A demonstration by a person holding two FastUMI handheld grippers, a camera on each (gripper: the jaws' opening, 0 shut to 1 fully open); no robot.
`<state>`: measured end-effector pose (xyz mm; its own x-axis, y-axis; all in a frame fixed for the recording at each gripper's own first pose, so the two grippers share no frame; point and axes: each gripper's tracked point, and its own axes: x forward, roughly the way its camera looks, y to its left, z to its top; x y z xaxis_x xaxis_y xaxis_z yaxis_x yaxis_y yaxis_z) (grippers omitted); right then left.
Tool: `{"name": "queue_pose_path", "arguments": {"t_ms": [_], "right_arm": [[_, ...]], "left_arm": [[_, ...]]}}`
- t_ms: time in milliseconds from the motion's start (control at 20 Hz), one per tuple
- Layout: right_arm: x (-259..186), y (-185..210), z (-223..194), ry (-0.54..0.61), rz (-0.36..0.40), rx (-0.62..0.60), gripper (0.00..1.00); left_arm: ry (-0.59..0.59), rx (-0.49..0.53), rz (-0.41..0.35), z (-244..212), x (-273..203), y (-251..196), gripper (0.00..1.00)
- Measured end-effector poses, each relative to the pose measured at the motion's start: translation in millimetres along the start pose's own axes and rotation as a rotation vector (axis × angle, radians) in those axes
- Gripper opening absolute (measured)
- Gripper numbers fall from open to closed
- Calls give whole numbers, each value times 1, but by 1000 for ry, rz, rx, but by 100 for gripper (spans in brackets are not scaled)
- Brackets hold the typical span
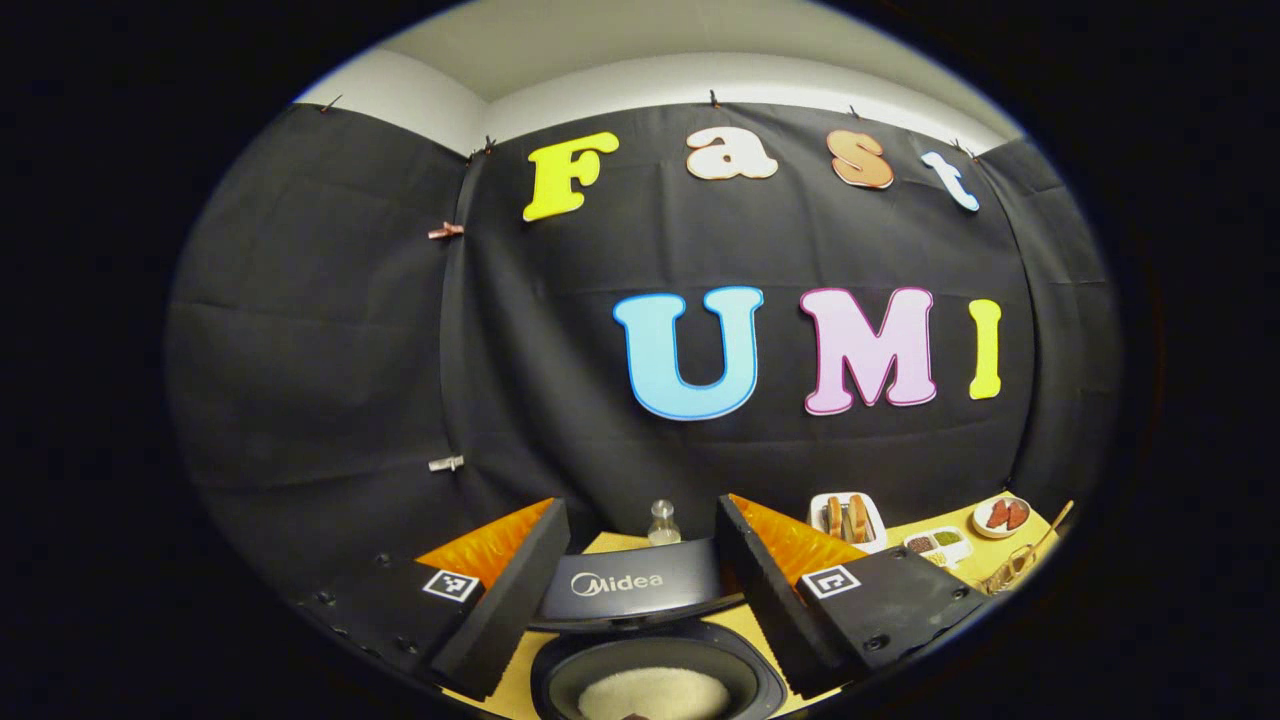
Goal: Close the left gripper, press the button to open the rice cooker; take a wooden spoon from the chopstick holder with the right hand, scoop a spoonful of rice and pour it into the rice cooker, then put the wooden spoon back into the chopstick holder.
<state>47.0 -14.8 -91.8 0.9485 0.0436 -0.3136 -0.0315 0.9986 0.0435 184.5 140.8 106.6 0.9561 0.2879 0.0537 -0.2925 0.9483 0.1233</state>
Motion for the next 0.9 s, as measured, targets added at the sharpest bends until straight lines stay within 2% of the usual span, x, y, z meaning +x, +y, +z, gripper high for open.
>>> {"name": "queue_pose_path", "arguments": {"t_ms": [200, 350, 650, 900], "right_arm": [[7, 7, -5, 17, 43, 7, 99], [9, 8, -10, 31, 64, 17, 99], [7, 1, -32, 100, 81, 33, 99], [10, 0, -36, 117, 80, 38, 98]], "left_arm": [[134, -51, 14, -32, -39, -10, 100], [199, -47, 18, -61, -61, -18, 100], [351, -107, 32, -139, -82, -20, 100], [442, -71, 30, -200, -90, -27, 100]]}}
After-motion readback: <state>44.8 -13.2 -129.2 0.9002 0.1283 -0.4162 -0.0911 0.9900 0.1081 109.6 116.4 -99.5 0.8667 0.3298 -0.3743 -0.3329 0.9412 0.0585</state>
